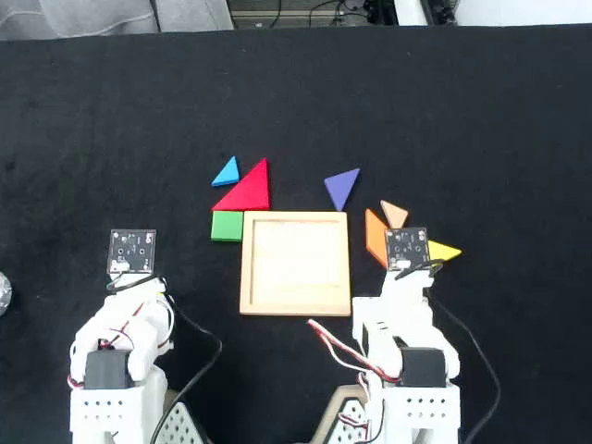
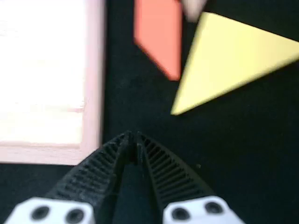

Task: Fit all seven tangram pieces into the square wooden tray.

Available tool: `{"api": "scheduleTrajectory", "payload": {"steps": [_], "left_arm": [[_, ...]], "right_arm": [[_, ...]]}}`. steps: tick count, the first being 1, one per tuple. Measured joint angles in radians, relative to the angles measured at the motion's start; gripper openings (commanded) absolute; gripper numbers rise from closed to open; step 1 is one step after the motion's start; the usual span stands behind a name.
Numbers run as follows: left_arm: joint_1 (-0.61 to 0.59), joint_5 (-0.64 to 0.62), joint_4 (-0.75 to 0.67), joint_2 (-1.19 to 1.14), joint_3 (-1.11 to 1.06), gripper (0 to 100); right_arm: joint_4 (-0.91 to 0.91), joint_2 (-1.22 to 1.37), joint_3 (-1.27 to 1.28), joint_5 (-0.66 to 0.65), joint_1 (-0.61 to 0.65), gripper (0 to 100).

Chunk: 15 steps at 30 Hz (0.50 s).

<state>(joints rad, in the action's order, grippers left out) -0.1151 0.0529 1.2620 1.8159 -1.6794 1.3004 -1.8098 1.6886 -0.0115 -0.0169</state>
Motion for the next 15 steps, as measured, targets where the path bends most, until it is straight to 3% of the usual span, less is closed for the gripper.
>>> {"api": "scheduleTrajectory", "payload": {"steps": [15], "left_arm": [[0.000,0.000,0.000,0.000,0.000,3]], "right_arm": [[0.000,0.000,0.000,0.000,0.021,1.5]]}}
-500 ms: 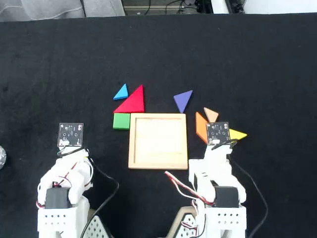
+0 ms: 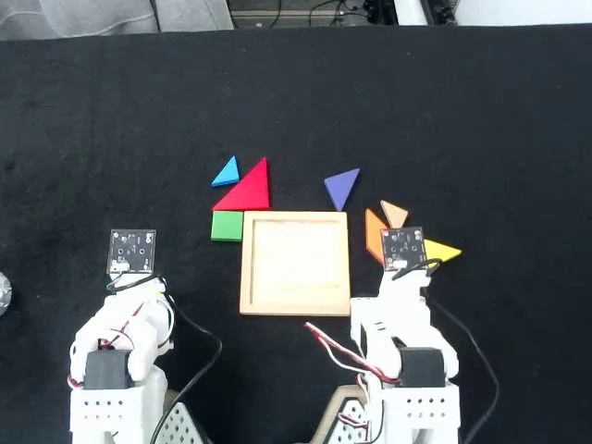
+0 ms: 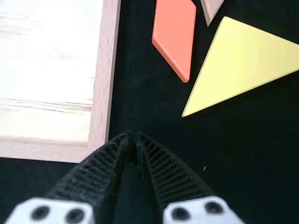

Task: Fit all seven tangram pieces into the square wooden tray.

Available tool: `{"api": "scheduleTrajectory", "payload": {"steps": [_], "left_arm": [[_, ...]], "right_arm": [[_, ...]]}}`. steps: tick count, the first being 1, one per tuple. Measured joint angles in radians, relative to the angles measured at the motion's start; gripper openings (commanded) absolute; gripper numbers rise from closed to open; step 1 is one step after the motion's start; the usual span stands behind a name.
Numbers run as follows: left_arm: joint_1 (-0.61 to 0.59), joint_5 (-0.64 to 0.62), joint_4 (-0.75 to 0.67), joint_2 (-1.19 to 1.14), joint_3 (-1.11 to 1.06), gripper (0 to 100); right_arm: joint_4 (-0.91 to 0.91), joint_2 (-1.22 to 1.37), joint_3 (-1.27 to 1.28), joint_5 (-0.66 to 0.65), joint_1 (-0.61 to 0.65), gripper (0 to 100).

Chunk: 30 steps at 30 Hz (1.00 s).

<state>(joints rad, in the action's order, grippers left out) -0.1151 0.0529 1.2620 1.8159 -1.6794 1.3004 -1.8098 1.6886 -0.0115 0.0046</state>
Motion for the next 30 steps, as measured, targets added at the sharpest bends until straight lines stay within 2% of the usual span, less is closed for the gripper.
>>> {"api": "scheduleTrajectory", "payload": {"steps": [10,15,18,21,25,30], "left_arm": [[0.000,0.000,0.000,0.000,0.000,3],[0.000,0.000,0.000,0.000,0.000,3],[0.055,0.000,-0.002,0.000,0.000,3],[0.072,0.002,-0.023,0.000,0.000,3],[-0.052,0.002,-0.072,0.000,0.000,3],[-0.244,0.003,-0.186,0.000,0.000,3]], "right_arm": [[0.000,0.000,0.000,0.000,0.000,1.5],[-0.227,0.000,0.000,0.000,0.000,1.5],[-0.379,0.000,0.000,-0.009,0.000,1.5],[-0.425,0.000,0.000,-0.120,-0.008,1.2],[-0.479,0.000,0.000,-0.324,-0.086,1.2],[-0.509,0.000,-0.003,-0.381,-0.138,1.5]]}}
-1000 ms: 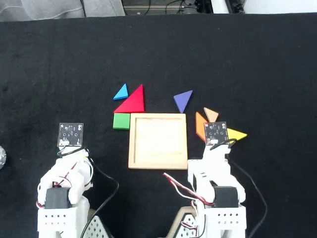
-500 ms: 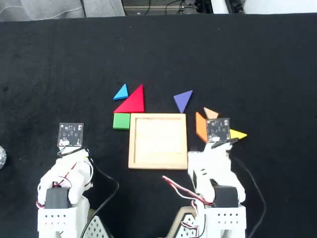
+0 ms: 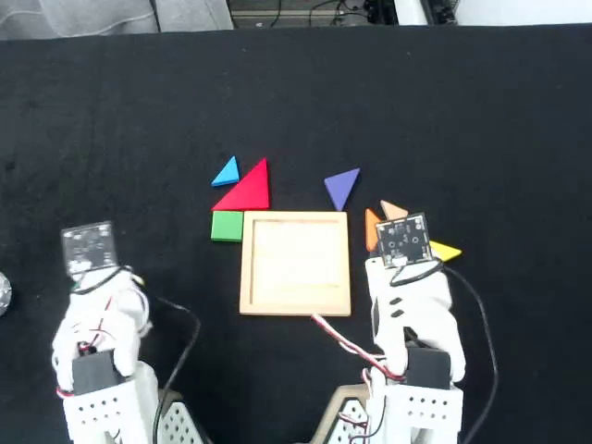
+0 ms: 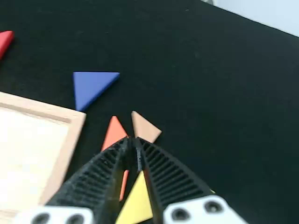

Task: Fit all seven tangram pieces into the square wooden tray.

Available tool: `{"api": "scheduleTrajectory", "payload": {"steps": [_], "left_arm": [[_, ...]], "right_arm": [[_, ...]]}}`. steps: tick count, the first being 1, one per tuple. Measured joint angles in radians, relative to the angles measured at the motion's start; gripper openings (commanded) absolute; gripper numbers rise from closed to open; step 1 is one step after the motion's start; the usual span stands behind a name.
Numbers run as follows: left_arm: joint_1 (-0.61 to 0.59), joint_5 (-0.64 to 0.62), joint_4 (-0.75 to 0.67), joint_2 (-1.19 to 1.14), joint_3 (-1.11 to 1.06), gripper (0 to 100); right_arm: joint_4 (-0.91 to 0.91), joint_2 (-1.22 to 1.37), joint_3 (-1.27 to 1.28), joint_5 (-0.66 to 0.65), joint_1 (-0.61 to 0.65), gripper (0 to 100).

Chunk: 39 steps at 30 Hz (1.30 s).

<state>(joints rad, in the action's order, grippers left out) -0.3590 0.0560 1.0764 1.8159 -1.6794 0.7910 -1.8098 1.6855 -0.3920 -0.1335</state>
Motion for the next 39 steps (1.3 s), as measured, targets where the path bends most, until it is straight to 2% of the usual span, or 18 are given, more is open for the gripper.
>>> {"api": "scheduleTrajectory", "payload": {"steps": [7,15,21,26,29,35,39], "left_arm": [[-0.040,0.000,-0.012,0.000,0.000,3],[-0.046,0.000,-0.012,0.000,0.000,3],[-0.049,0.000,-0.012,0.000,0.000,3],[-0.049,0.000,-0.012,0.000,0.000,3],[-0.049,0.000,-0.012,0.000,0.000,3],[-0.049,0.000,-0.012,0.000,0.000,3],[-0.049,0.000,-0.012,0.000,0.000,3]], "right_arm": [[0.166,0.000,-0.114,-0.014,-0.077,1.5],[0.381,0.015,-0.316,-0.199,-0.083,1.5],[0.443,0.358,-0.580,-0.232,-0.110,1.5],[0.453,0.741,-0.741,-0.232,-0.167,1.5],[0.453,0.884,-0.787,-0.232,-0.204,1.5],[0.394,0.953,-0.801,-0.226,-0.253,1.6],[0.334,0.953,-0.799,-0.077,-0.213,1.6]]}}
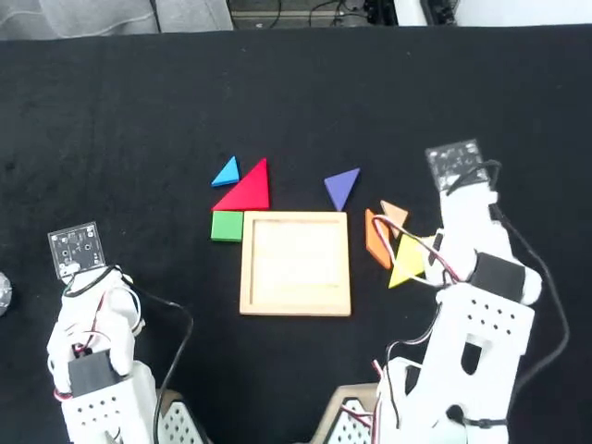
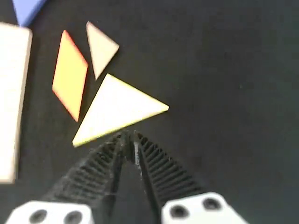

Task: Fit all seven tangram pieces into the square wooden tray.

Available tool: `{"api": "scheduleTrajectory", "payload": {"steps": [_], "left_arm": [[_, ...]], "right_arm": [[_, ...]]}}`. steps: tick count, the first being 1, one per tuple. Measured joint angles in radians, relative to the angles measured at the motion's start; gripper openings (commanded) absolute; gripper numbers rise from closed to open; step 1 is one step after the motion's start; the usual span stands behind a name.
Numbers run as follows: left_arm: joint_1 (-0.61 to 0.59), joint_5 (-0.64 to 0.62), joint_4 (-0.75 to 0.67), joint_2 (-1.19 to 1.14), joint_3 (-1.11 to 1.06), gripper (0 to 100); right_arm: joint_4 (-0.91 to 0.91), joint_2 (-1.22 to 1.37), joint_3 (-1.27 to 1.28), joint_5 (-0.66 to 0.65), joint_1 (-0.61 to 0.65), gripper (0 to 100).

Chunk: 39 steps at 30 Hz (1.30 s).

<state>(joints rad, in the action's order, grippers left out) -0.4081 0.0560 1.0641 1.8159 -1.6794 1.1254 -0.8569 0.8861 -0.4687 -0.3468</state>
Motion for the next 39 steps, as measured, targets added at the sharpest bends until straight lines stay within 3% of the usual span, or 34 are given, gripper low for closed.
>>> {"api": "scheduleTrajectory", "payload": {"steps": [5,12,15,23,28,39], "left_arm": [[0.000,0.000,0.000,0.000,0.000,3],[0.000,0.000,0.000,0.000,0.000,3],[0.000,0.000,0.000,0.000,0.000,3],[0.000,0.000,0.000,0.000,0.000,3],[0.000,0.000,0.000,0.000,0.000,3],[0.000,0.000,0.000,0.000,0.000,3]], "right_arm": [[-0.163,0.000,0.150,0.143,0.107,1.6],[-0.370,0.000,0.308,0.261,0.135,1.6],[-0.385,0.000,0.308,0.316,0.133,4.9],[-0.388,0.000,0.308,0.566,0.075,31.5],[-0.368,0.000,0.308,0.681,0.074,33.2],[-0.367,0.034,0.307,0.717,0.074,33.2]]}}
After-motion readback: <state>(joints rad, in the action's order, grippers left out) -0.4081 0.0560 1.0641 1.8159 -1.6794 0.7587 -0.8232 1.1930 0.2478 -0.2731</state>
